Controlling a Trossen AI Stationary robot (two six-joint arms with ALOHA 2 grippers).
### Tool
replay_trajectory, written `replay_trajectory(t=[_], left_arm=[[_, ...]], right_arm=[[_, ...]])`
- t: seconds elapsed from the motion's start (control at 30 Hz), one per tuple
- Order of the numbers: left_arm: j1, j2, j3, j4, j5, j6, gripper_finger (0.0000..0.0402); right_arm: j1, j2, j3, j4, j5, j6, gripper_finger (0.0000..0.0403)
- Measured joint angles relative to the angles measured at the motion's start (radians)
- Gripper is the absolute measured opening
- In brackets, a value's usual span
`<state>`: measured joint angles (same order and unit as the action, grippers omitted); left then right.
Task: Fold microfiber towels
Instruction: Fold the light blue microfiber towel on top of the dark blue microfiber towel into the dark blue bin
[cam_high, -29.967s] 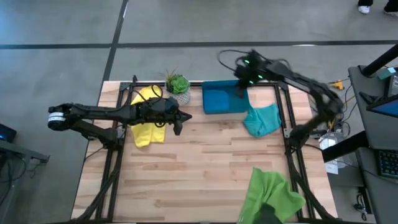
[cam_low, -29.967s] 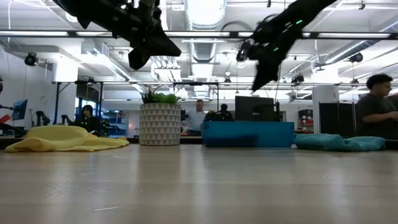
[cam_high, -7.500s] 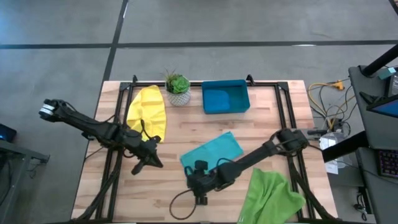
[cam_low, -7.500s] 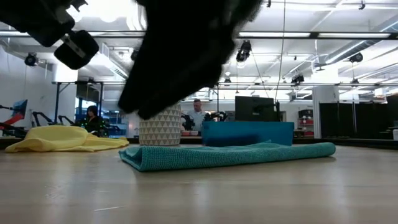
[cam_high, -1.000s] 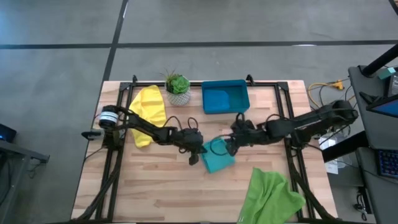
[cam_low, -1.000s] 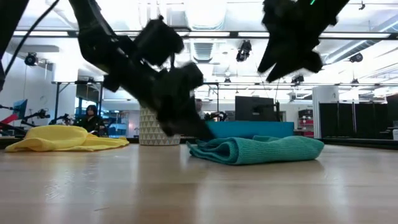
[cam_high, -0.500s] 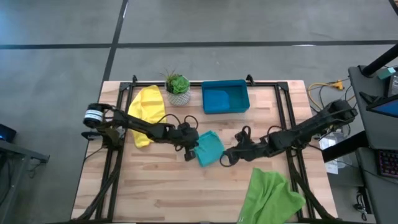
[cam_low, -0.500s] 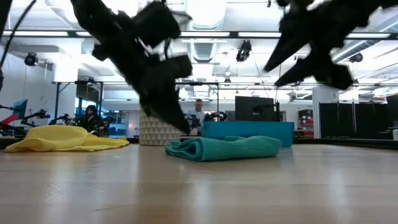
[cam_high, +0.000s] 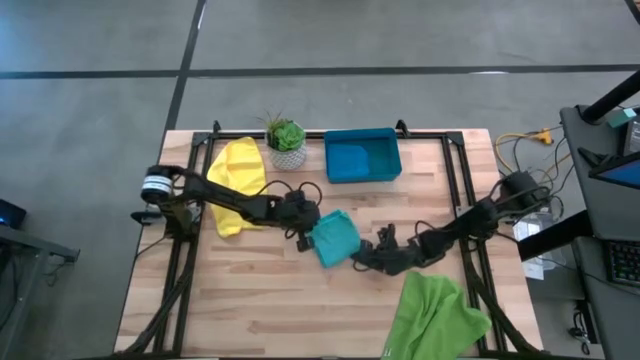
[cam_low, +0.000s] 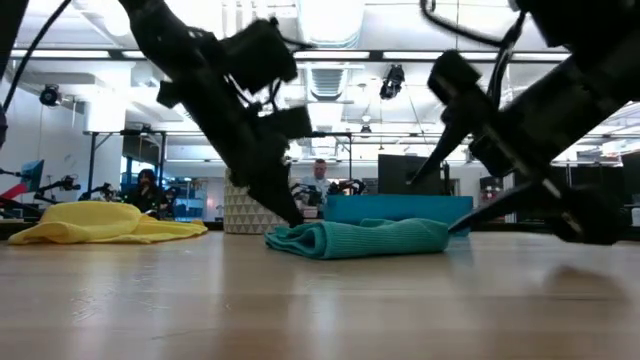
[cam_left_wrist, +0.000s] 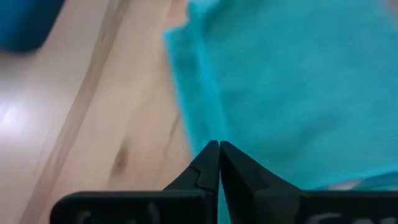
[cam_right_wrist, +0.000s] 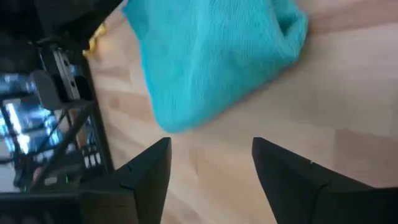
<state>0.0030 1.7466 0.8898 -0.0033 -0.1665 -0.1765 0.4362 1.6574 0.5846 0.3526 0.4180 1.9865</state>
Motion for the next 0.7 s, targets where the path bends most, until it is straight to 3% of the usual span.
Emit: replay_trajectory(t=[0.13, 0.3, 0.7], left_arm=[[0.012, 0.046, 0.002, -0.002, 0.024, -0.011, 0.0], [-0.005, 0.07, 0.002, -0.006, 0.166, -0.109, 0.0], [-0.096, 0.064, 0.002, -0.016, 0.225, -0.135, 0.0]], right_arm=[[-0.011, 0.046, 0.045, -0.1, 0.013, 0.04, 0.0232], [-0.028, 0.057, 0.061, -0.156, 0.01, 0.048, 0.0232], [-0.045, 0.046, 0.05, -0.177, 0.052, -0.038, 0.0225]])
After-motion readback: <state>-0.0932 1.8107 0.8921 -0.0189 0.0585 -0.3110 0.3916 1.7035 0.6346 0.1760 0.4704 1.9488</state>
